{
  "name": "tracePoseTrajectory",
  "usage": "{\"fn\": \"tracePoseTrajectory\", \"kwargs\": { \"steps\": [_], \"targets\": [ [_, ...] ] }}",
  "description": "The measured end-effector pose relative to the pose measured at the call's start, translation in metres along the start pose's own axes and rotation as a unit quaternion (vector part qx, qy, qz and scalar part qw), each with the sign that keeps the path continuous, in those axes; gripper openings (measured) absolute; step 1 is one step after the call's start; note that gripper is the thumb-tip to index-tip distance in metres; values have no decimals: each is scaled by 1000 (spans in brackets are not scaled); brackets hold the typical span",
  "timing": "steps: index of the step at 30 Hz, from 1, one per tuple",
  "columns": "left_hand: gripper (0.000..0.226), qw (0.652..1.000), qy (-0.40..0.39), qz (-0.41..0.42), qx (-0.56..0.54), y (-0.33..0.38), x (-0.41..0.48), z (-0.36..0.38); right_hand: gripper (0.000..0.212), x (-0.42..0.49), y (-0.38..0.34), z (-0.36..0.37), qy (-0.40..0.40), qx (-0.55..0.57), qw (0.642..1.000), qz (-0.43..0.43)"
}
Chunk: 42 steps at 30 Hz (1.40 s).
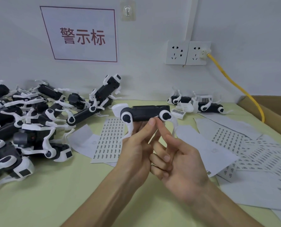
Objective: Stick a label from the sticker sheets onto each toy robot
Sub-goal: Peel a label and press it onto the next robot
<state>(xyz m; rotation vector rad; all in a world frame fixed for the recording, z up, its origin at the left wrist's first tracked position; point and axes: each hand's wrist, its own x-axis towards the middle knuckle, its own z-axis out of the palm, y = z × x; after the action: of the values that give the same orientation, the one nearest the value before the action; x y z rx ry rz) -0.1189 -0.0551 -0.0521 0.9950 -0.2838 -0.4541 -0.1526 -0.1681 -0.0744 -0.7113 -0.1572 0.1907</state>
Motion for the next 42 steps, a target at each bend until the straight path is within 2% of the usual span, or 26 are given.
{"fn": "tracePoseTrajectory", "kwargs": {
  "steps": [2,5,6,9,10,13,15,17,21,24,27,30,34,39,42],
  "targets": [
    [20,1000,-3,4,4,0,0,0,47,0,-1,0,-3,3,1000,-3],
    [58,999,1,-8,34,-1,0,2,46,0,-3,0,-5,10,1000,-7],
    [60,999,-2,-7,38,-2,0,2,46,0,-3,0,-7,13,1000,-9],
    [43,1000,-8,2,28,-4,0,3,46,0,-4,-1,-10,22,1000,-12],
    [43,1000,-7,-1,28,-3,0,3,46,0,-4,-1,-10,24,1000,-13],
    [75,999,2,-19,41,-3,1,2,46,0,-3,-2,-4,23,1000,-11],
    [83,999,8,-27,43,-3,2,2,46,1,-2,-2,3,24,1000,-11],
    [76,999,7,-26,36,-3,2,1,44,1,-1,-3,12,28,999,-10],
    [35,1000,1,-23,17,-4,2,0,43,2,0,-3,24,33,999,-9],
    [48,1000,6,-20,22,-5,2,0,43,1,0,-2,22,35,999,-7],
    [44,1000,6,-17,25,-5,2,-1,45,1,0,-2,23,33,999,-7],
    [59,999,22,-15,30,-5,3,-1,43,1,2,-2,27,27,999,-9],
    [56,999,32,-12,34,-5,3,-1,44,1,2,-2,17,27,999,-7],
    [76,998,50,-18,37,-4,4,0,45,1,3,-4,13,29,1000,-1],
    [65,998,53,-13,27,-4,3,0,44,1,3,-4,12,31,999,0]
  ]
}}
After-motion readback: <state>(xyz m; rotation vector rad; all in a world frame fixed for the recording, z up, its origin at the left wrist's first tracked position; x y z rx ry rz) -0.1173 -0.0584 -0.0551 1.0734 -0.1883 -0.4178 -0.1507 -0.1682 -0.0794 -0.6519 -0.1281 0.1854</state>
